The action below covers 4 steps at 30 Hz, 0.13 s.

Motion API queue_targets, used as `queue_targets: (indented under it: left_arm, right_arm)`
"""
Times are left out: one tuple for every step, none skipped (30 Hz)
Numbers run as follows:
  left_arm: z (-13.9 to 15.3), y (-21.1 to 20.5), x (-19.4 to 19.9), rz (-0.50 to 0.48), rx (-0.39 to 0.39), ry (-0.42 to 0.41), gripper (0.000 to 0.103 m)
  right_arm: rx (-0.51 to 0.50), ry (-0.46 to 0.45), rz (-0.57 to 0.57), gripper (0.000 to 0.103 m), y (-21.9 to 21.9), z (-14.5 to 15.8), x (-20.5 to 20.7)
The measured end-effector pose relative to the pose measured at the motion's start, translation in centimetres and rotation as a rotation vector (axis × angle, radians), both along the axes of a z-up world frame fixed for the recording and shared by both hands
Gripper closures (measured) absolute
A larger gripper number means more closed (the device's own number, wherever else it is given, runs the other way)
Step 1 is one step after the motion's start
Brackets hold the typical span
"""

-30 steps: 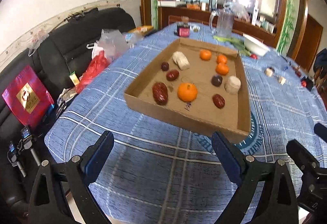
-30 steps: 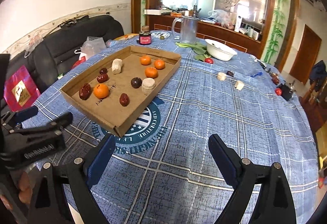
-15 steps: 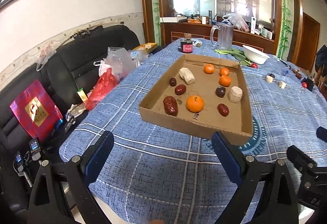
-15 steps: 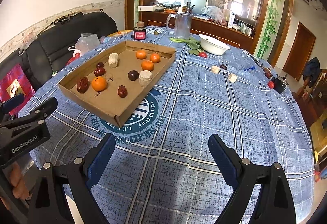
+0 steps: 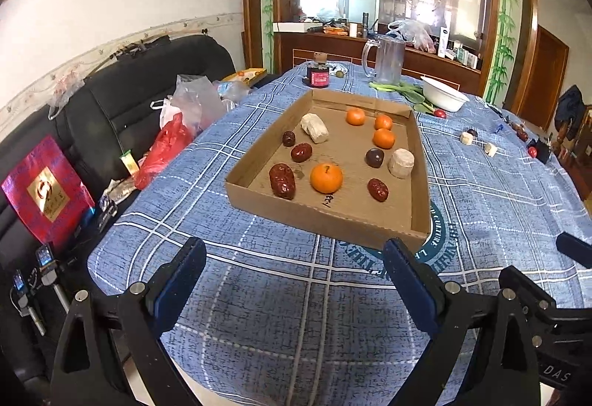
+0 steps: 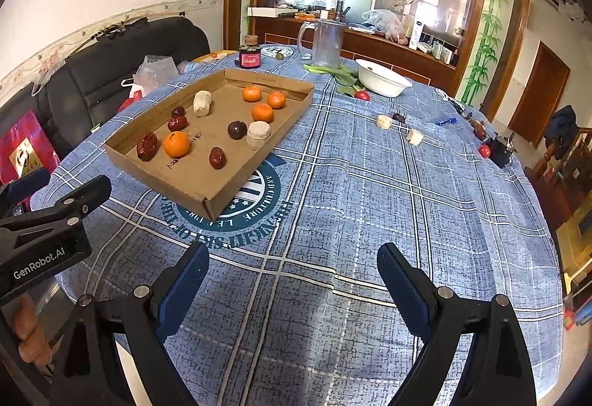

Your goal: Organize fruits

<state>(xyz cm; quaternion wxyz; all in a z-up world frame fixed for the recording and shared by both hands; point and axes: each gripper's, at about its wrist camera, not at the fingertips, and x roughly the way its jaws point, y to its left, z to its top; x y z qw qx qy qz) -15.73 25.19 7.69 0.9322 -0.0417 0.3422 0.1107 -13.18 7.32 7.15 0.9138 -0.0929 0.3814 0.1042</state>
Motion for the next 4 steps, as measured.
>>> queue_targets:
  left_arm:
    - [-0.02, 0.01, 0.1, -0.003, -0.008, 0.004, 0.007]
    - [-0.02, -0.03, 0.19, -0.001, -0.007, 0.007, 0.007]
    - [-0.01, -0.07, 0.25, -0.001, -0.004, 0.007, 0.007]
    - [0.01, -0.14, 0.34, -0.002, 0.0, 0.01, 0.007]
  right_arm:
    - [0.004, 0.001, -0.002, 0.008, -0.09, 0.01, 0.03]
    - [0.005, 0.003, -0.005, 0.008, -0.21, -0.02, 0.08]
    - [0.005, 0.005, -0.008, 0.008, -0.3, -0.04, 0.15]
    - [0.007, 0.009, -0.012, 0.008, -0.41, -0.12, 0.3]
